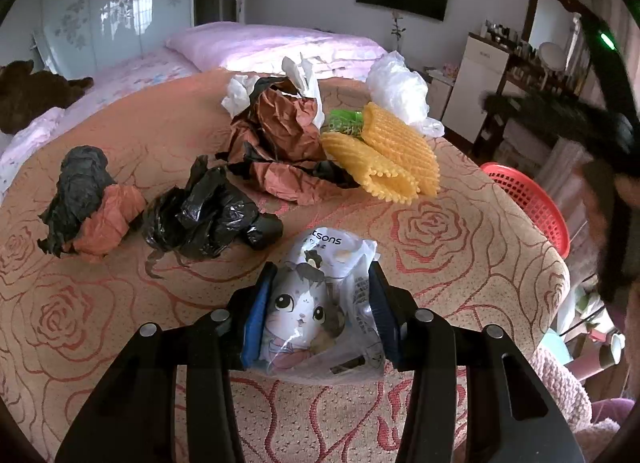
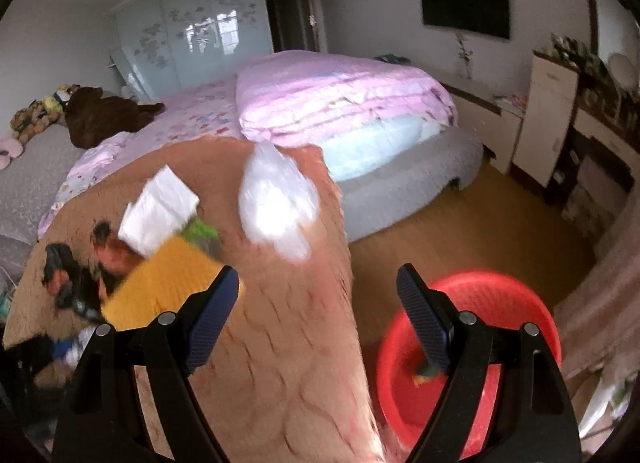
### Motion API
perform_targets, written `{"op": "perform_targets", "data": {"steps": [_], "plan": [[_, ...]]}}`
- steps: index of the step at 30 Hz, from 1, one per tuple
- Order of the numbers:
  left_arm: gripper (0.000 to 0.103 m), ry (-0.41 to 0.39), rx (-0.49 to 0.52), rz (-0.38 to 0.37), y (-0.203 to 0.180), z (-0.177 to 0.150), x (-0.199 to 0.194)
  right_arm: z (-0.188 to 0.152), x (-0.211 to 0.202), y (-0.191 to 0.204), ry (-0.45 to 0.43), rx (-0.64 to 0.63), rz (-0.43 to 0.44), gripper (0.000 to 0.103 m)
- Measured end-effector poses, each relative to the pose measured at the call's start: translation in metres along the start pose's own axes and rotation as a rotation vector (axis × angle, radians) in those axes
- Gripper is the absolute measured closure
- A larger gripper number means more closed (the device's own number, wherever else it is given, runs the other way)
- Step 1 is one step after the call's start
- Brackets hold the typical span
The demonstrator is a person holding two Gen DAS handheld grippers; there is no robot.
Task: Collect trash
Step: 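Grasp the clear plastic bag on the bedspread with the right tool, then carry the snack bag and plastic bag in both tools over the basket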
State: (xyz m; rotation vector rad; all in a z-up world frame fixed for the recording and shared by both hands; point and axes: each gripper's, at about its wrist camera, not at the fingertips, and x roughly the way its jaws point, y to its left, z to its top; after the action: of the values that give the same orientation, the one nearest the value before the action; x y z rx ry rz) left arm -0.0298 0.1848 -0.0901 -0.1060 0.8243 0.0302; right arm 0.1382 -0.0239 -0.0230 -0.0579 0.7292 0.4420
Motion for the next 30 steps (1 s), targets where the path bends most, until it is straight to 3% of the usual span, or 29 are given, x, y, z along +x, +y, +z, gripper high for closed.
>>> {"op": "perform_targets", "data": {"steps": [7, 18, 23, 26, 30], "plan": [[0.059, -0.007, 0.0, -0.006, 0.002, -0.003, -0.003, 0.037, 0.05, 0.019, 0.038, -0.032, 0.001, 0.022], [0.059, -0.012, -0.003, -0.009, 0.002, -0.004, -0.004, 0.053, 0.102, 0.033, 0.114, -0.057, -0.016, 0.022], [0.059, -0.012, -0.006, -0.009, 0.001, -0.002, -0.003, 0.047, 0.113, 0.032, 0.155, -0.061, -0.018, 0.046], [0.059, -0.012, -0.008, -0.009, 0.001, -0.002, -0.003, 0.042, 0.106, 0.033, 0.141, -0.074, -0.015, 0.054], [0.059, -0.011, -0.014, -0.005, -0.001, -0.001, -0.002, 0.036, 0.096, 0.031, 0.132, -0.071, -0.001, 0.058]]}}
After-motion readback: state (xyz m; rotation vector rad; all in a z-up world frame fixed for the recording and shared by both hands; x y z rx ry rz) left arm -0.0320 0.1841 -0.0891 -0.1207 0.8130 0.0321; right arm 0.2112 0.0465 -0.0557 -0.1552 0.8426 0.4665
